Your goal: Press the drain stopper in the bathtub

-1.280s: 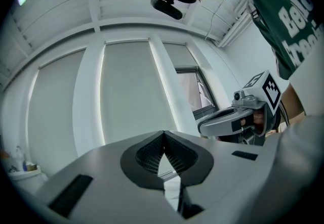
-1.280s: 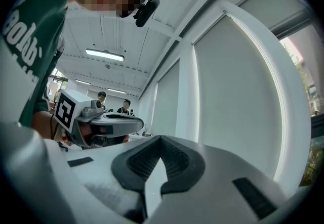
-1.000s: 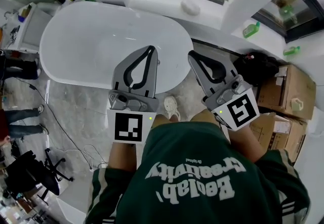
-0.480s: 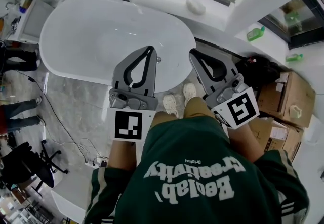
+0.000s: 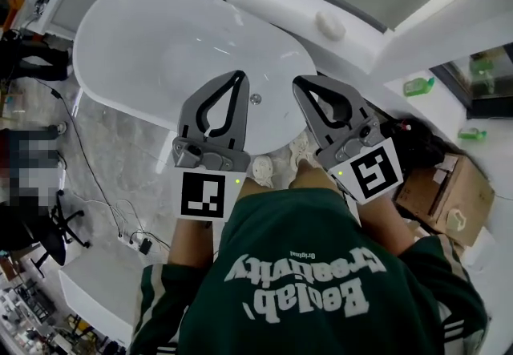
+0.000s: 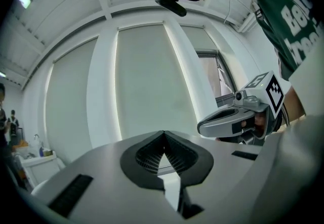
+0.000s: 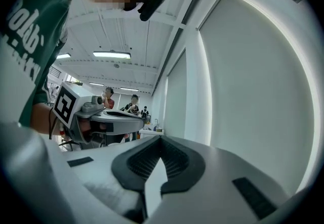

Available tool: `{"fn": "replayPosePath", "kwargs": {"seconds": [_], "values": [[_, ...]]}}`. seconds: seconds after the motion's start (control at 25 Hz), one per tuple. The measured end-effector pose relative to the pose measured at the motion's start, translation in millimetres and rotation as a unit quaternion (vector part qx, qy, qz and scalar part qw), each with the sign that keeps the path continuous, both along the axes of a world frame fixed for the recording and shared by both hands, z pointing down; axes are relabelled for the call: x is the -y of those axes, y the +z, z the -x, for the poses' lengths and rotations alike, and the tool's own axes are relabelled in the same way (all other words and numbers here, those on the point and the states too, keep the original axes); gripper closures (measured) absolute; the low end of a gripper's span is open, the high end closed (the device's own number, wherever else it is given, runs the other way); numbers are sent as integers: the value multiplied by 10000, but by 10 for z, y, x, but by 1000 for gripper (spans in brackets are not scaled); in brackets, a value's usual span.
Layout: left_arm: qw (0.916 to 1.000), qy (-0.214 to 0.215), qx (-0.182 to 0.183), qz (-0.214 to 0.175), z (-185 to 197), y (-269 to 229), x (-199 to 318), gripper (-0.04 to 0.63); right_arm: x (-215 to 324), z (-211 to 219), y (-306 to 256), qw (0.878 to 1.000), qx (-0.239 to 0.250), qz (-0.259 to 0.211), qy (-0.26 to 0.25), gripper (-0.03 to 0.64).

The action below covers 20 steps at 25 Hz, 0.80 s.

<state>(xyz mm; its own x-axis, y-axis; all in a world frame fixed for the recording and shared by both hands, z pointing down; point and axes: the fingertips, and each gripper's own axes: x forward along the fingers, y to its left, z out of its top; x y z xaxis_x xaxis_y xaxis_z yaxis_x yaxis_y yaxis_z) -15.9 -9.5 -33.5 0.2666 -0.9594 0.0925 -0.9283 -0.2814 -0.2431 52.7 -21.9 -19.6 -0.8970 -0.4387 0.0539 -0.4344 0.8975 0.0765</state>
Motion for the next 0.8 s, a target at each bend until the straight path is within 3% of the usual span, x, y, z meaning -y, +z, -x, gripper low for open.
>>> {"fn": "replayPosePath", "kwargs": {"seconds": [0.6, 0.8], "values": [[9955, -834, 325, 303, -259, 175, 688, 588, 792, -13, 276, 9921, 339, 454, -1116, 604], [9918, -1057, 464, 548, -52, 305, 708, 588, 832, 236, 525, 9880, 265, 732, -1338, 604]]}}
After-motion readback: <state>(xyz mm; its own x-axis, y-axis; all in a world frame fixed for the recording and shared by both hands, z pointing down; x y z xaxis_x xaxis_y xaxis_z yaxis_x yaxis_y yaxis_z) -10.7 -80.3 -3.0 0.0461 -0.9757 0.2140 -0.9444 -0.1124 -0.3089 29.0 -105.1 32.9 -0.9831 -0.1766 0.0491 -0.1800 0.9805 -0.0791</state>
